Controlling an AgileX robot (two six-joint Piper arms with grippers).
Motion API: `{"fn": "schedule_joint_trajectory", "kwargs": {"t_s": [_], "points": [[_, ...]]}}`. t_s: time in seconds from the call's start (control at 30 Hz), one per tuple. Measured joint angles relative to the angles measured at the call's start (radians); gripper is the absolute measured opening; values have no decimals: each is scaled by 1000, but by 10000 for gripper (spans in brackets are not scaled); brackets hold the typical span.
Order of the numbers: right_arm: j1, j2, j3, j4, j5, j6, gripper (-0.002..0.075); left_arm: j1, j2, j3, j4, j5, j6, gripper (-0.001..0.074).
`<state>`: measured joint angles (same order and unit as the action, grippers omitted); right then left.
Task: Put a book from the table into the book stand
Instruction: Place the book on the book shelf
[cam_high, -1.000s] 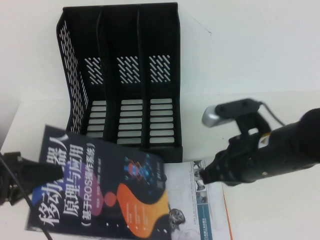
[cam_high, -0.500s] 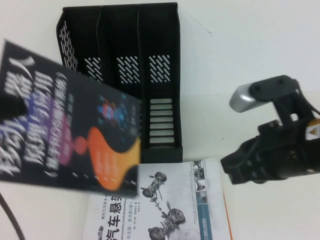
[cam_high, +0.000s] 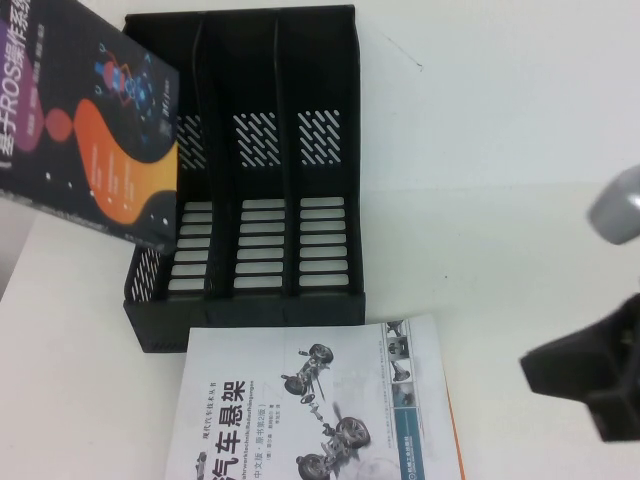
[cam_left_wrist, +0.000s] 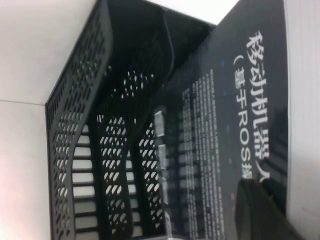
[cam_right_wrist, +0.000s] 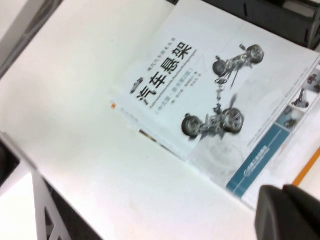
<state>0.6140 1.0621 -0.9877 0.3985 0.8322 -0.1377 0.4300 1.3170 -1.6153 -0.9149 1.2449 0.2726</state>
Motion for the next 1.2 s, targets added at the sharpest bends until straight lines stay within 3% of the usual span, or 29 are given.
{"fn": "schedule_joint_trajectory", "kwargs": {"t_s": [0.2,0.53,0.67,1.2], "points": [[0,-91,0,-28,49,34,5,-34,106,-117,0,23,-20,111],[0,-136,0,-120,77,125,5,-311,132,-142,171,-72,-101,111],[0,-136,9,-129,81,138,5,-379,172,-142,272,-104,-144,111],[0,-136,60,-140,81,138,5,-408,320,-142,312,-237,-167,111]]}}
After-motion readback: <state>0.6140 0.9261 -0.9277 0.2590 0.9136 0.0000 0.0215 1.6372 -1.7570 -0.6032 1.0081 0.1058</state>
